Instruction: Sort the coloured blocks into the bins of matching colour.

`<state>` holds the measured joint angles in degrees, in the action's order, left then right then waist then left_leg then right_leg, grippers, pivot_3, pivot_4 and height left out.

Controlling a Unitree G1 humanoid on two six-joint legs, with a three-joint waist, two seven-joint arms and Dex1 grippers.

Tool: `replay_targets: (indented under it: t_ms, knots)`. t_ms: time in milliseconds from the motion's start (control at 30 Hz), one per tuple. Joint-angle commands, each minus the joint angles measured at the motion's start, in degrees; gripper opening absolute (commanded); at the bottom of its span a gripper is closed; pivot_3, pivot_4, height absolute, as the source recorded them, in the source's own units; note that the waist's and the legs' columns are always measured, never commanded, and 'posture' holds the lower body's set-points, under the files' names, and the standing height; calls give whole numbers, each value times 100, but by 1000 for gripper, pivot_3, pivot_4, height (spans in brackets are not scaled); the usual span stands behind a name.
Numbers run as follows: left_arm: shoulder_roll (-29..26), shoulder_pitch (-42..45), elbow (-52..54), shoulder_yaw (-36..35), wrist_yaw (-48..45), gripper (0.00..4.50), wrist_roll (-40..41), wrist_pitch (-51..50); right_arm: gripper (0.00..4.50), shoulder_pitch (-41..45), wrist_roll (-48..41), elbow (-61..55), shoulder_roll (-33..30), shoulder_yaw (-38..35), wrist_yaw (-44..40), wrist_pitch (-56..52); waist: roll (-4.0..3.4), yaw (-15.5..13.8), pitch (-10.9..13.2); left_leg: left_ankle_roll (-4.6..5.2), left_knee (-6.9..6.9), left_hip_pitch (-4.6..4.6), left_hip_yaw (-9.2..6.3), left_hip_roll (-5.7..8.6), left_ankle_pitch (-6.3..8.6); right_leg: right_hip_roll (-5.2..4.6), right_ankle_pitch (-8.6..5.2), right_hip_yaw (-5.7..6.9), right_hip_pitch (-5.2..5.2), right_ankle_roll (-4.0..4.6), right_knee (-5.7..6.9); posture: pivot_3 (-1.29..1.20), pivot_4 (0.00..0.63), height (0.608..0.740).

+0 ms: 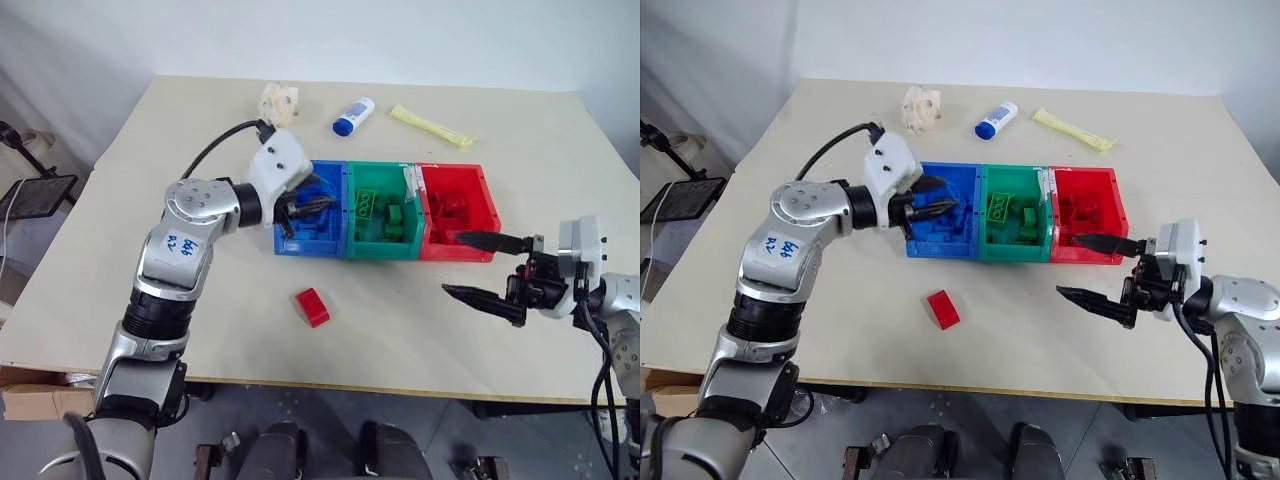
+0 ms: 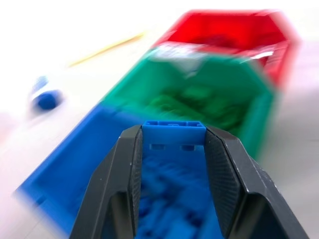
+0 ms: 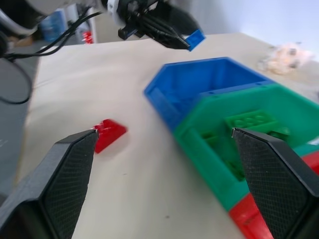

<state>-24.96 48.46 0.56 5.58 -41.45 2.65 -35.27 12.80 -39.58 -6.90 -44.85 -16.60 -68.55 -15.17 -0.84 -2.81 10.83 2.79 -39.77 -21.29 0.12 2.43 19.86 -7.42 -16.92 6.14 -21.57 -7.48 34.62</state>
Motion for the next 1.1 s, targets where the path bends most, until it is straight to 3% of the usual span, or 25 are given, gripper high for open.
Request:
replay_targets:
  t_ms: [33,267,300,600,733,1100]
  knots:
    - [-50,121,-289,4,176,2208,-114,393,4500,219,-65,118,8,-219,148,2,1,-5,1,0,0,0,0,0,0,0,0,0,0,0,1,0,150,740]
    - [-12,187,-638,-7,146,4384,-10,768,4500,408,-21,327,-71,-201,70,66,2,-5,1,0,0,-2,-1,1,0,-1,0,3,-2,0,3,0,150,740]
    - [-14,186,-642,-24,111,4480,30,803,4500,422,-20,338,-77,-201,60,67,2,-3,1,0,0,-2,-1,1,0,-1,0,3,-2,0,3,0,150,740]
    - [-282,-281,-381,-371,-524,4480,596,1589,4500,605,70,563,-153,-144,-148,80,2,27,1,-1,1,-1,1,-2,0,0,0,2,-4,0,3,0,150,740]
    - [-968,-1306,91,-730,-1696,4480,1224,2244,4500,719,179,733,-255,-11,-399,46,0,126,0,-2,6,3,2,-3,1,-4,0,0,-5,0,3,0,150,740]
    - [-2415,-3103,-76,-1679,-3389,4480,2067,2906,4500,953,460,1205,-374,230,-1022,112,-2,156,1,-5,7,3,-4,-10,3,-25,-1,-3,-4,2,-7,0,150,740]
